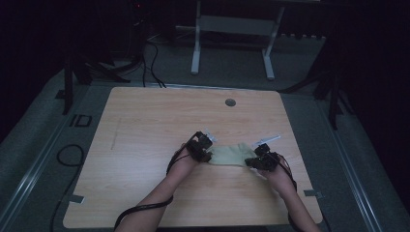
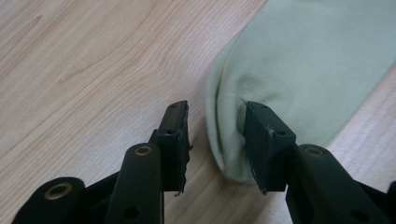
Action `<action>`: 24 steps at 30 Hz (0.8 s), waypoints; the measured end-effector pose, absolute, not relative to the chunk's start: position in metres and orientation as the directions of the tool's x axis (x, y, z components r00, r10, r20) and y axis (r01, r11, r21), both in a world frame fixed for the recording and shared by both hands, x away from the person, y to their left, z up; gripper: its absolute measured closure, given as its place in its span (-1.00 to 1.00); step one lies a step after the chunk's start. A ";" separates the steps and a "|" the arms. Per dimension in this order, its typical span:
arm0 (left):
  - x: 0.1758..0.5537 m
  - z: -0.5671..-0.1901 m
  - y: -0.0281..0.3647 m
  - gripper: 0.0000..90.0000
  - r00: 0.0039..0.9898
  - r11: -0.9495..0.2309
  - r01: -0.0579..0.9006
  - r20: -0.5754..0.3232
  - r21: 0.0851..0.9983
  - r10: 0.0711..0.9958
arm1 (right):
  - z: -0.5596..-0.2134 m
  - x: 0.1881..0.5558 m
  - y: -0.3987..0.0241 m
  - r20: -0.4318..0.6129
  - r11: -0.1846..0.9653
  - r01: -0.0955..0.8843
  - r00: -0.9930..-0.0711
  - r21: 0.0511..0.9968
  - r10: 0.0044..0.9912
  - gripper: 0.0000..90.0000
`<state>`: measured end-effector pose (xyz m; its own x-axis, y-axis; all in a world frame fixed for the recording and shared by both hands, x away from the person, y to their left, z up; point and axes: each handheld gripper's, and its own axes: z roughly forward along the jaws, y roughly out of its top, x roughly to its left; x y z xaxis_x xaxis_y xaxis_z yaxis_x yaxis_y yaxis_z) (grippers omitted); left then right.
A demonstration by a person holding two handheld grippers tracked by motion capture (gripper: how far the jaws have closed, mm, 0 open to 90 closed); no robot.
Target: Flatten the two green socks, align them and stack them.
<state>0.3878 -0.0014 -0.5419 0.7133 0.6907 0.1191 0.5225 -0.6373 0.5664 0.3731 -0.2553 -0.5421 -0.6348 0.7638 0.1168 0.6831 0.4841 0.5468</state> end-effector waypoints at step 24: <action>0.354 -0.515 0.032 -0.79 0.713 -0.500 0.489 0.003 0.715 0.701 | -0.516 0.363 -0.262 0.126 0.372 0.571 -0.650 0.732 0.750 -0.59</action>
<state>0.3543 0.0318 -0.5151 0.7134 0.7008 0.0026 0.4889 -0.5004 0.7145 0.3634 -0.2617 -0.5163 -0.6495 0.7499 0.1259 0.5709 0.3716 0.7321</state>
